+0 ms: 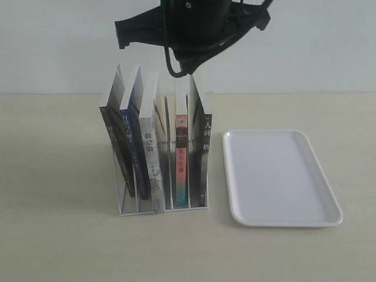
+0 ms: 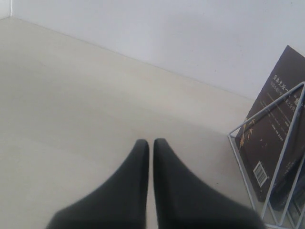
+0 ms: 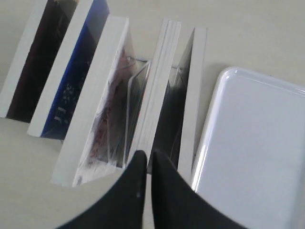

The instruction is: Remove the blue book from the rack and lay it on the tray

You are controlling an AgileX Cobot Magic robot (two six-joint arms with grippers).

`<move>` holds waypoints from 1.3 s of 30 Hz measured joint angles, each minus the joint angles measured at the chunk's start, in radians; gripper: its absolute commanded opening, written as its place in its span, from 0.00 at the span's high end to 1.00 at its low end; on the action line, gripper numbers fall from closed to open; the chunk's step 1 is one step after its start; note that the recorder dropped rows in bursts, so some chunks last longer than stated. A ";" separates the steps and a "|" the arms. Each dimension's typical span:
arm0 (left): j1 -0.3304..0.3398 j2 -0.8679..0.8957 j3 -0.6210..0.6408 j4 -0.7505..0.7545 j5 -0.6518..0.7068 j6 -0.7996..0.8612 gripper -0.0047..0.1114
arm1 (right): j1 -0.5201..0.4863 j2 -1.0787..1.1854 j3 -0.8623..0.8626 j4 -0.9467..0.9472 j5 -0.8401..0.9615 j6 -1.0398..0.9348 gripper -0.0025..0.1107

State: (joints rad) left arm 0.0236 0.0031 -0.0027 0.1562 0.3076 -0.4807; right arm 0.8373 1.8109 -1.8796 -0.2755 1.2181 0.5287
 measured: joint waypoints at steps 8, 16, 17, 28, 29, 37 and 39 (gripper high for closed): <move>0.000 0.000 0.000 0.000 0.000 0.000 0.92 | -0.005 0.010 0.000 0.051 -0.006 -0.007 0.58; 0.000 0.000 0.000 0.000 0.000 0.000 0.92 | -0.008 0.100 0.000 0.067 -0.006 -0.002 0.58; 0.000 0.000 0.000 0.000 0.000 0.000 0.92 | -0.008 0.105 0.000 0.067 -0.004 -0.002 0.58; 0.000 0.000 0.000 0.000 0.000 0.000 0.92 | -0.020 0.169 0.000 0.065 0.000 0.011 0.58; 0.000 0.000 0.000 0.000 0.000 0.000 0.92 | -0.022 0.171 0.000 0.065 0.000 0.016 0.58; 0.000 0.000 0.000 0.000 0.000 0.000 0.92 | -0.034 0.187 0.000 0.068 -0.003 0.026 0.98; 0.000 0.000 0.000 0.000 0.000 0.000 0.92 | -0.034 0.188 -0.002 0.069 -0.003 0.022 0.98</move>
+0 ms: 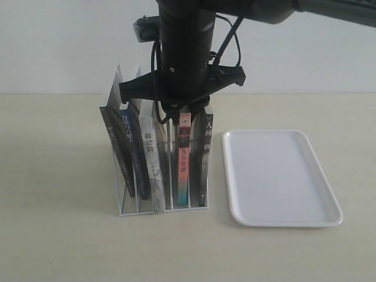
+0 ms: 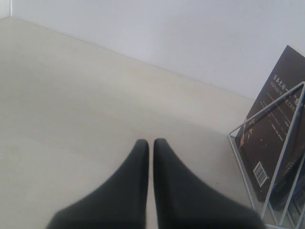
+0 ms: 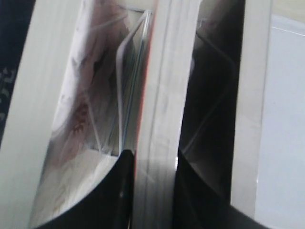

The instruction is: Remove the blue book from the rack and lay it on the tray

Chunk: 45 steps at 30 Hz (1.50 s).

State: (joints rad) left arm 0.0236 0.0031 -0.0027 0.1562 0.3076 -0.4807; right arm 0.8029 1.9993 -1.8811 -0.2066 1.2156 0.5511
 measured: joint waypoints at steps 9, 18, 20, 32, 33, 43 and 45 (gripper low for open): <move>0.000 0.000 0.000 0.000 0.000 0.000 0.92 | 0.000 -0.008 -0.001 0.005 0.000 -0.044 0.98; 0.000 0.000 0.000 0.000 0.000 0.000 0.92 | -0.001 -0.184 0.001 -0.023 0.019 -0.068 0.98; 0.000 0.000 0.000 0.000 0.000 0.000 0.92 | -0.001 -0.227 0.001 -0.031 0.019 -0.070 0.98; 0.000 0.000 0.000 0.000 0.000 0.000 0.92 | -0.001 -0.297 0.001 -0.047 0.023 -0.062 0.98; 0.000 0.000 0.000 0.000 0.000 0.000 0.92 | -0.001 -0.297 0.001 -0.047 0.025 -0.060 0.98; 0.000 0.000 0.000 0.000 0.000 0.000 0.92 | -0.001 -0.297 0.001 -0.047 0.025 -0.060 0.98; 0.000 0.000 0.000 0.000 0.000 0.000 0.92 | -0.001 -0.297 0.001 -0.047 0.025 -0.060 0.98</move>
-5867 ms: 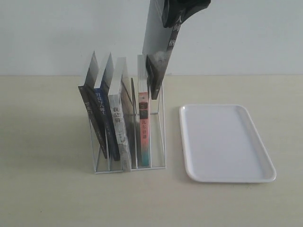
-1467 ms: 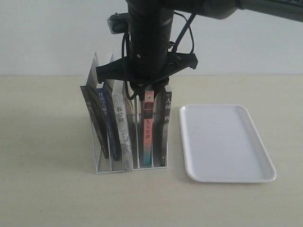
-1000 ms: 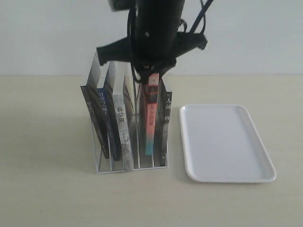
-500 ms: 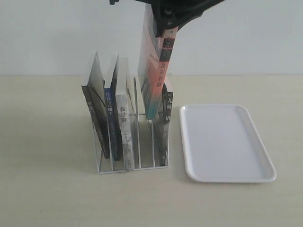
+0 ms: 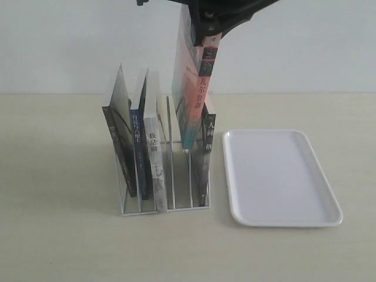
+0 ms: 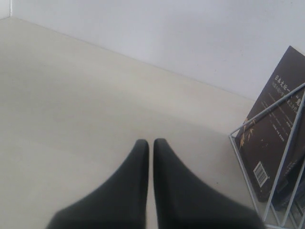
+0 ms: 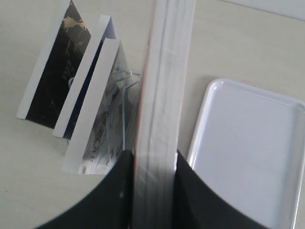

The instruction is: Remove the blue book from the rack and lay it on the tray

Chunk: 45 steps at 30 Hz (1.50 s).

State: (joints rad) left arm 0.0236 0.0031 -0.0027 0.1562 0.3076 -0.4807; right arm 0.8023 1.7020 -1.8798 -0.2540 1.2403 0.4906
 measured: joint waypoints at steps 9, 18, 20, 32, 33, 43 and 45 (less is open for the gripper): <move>0.000 0.000 0.000 0.000 0.000 0.000 0.92 | 0.000 0.000 0.000 -0.002 0.000 0.018 0.98; 0.000 0.000 0.000 0.000 0.000 0.000 0.92 | 0.000 0.081 0.000 0.000 -0.004 0.026 0.98; 0.000 0.000 0.000 0.000 0.000 0.000 0.92 | 0.000 0.116 0.000 0.002 -0.004 0.026 0.98; 0.000 0.000 0.000 0.000 0.000 0.000 0.92 | 0.000 0.255 0.000 0.006 -0.024 0.034 0.97; 0.000 0.000 0.000 0.000 0.000 0.000 0.92 | 0.000 0.261 0.000 0.004 -0.028 0.034 0.95; 0.000 0.000 0.000 0.000 0.000 0.000 0.92 | -0.002 0.266 -0.002 -0.024 -0.029 0.032 0.58; 0.000 0.000 0.000 0.000 0.000 0.000 0.92 | -0.002 0.264 -0.017 -0.025 -0.024 0.030 0.60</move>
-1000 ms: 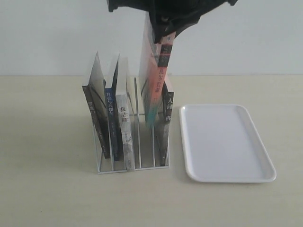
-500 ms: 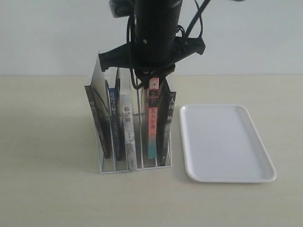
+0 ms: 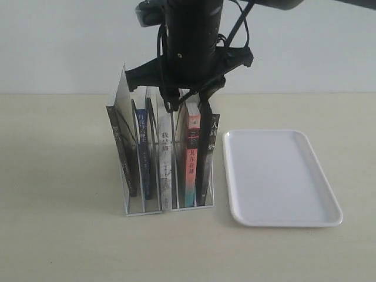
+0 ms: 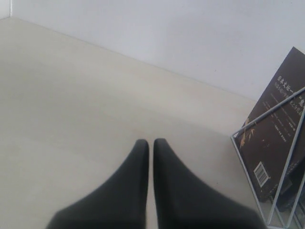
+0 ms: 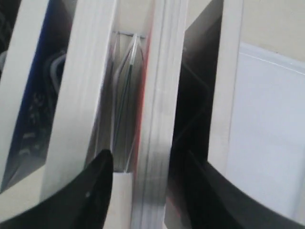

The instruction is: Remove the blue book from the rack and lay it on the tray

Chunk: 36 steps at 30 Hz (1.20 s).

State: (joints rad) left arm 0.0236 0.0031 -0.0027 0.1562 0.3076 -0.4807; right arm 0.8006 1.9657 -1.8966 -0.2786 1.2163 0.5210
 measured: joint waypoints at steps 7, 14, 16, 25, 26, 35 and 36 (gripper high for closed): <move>0.000 0.000 0.000 0.000 0.000 0.000 0.92 | 0.000 -0.100 -0.063 0.002 0.000 -0.004 0.67; 0.000 0.000 0.000 0.000 0.000 0.000 0.92 | 0.000 -0.115 -0.068 0.205 -0.032 -0.119 0.98; 0.000 0.000 0.000 0.000 0.000 0.000 0.92 | 0.000 -0.101 -0.068 0.233 -0.077 -0.124 0.98; 0.000 0.000 0.000 0.000 0.000 0.000 0.92 | 0.000 0.054 -0.202 0.256 -0.079 -0.126 0.69; 0.000 0.000 0.000 0.000 0.000 0.000 0.92 | 0.000 0.064 -0.213 0.256 -0.077 -0.126 0.60; 0.000 0.000 0.000 0.000 0.000 0.000 0.92 | 0.000 0.106 -0.225 0.256 -0.076 -0.106 0.63; 0.000 0.000 0.000 0.000 0.000 0.000 0.92 | 0.000 0.111 -0.225 0.256 -0.071 -0.104 0.63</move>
State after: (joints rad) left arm 0.0236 0.0031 -0.0027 0.1562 0.3076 -0.4807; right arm 0.8006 2.0764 -2.1211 -0.0230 1.1451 0.4169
